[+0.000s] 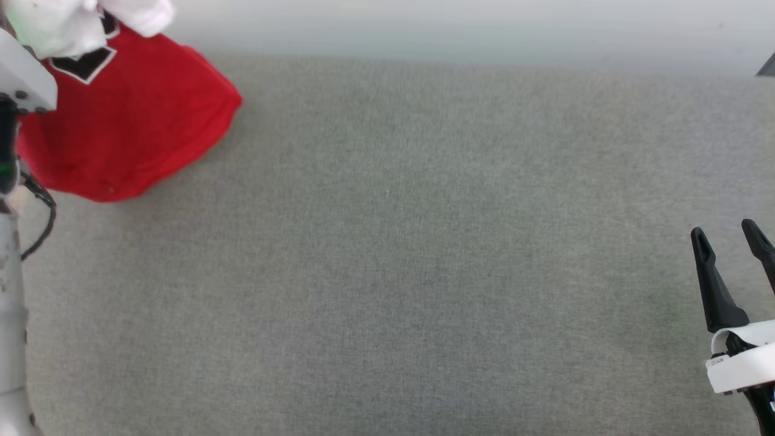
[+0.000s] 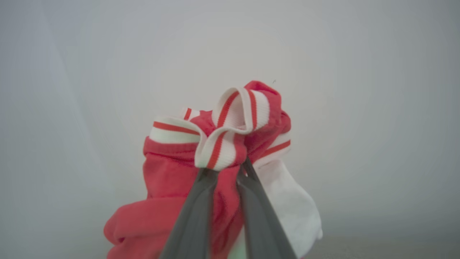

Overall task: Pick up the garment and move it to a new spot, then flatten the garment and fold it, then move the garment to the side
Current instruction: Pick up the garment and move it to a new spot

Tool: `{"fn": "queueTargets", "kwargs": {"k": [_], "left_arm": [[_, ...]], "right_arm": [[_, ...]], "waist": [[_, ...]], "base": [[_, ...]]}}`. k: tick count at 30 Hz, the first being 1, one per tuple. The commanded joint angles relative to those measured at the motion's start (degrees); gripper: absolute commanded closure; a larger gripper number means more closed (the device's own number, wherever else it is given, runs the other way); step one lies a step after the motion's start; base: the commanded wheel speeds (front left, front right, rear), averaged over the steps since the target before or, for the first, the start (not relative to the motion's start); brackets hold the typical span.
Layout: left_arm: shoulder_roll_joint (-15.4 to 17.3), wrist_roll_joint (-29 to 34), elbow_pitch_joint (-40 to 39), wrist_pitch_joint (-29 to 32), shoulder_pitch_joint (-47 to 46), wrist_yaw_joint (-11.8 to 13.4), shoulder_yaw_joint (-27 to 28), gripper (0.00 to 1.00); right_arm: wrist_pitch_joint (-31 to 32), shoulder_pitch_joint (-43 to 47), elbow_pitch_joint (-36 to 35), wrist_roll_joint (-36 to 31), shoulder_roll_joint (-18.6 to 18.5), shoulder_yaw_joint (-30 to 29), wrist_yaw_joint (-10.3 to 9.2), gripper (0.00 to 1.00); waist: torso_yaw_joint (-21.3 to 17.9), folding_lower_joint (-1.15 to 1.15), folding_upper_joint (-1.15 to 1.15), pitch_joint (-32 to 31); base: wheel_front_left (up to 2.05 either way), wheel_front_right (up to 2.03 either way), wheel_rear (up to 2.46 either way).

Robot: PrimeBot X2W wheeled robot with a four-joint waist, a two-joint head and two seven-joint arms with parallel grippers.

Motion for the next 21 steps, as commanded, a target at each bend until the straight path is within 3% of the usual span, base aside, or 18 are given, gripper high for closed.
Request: {"fn": "queueTargets", "kwargs": {"k": [1,8,21], "left_arm": [[0.2,-0.5,-2.2,1.1,1.5,-0.2,-0.1,1.0],[-0.7,-2.1,-12.2,6.8,6.0,0.5,-1.3,1.0],[-5.3,-3.2,-29.1,17.8,15.0,3.3,-8.0,1.0]], "right_arm": [[-0.1,0.4,0.1,-0.7,0.6,-0.6,-0.07,0.0],[0.1,1.2,0.8,-1.9,2.5,-2.1,-0.07,0.0],[0.8,2.5,3.7,-4.9,3.5,-7.3,-0.07,0.0]], "waist": [[-0.7,0.0,0.0,-2.5],[-2.9,0.0,0.0,-5.8],[-9.8,0.0,0.0,-10.1]], "base": [[0.0,0.0,0.0],[0.0,0.0,0.0],[0.0,0.0,0.0]]}}
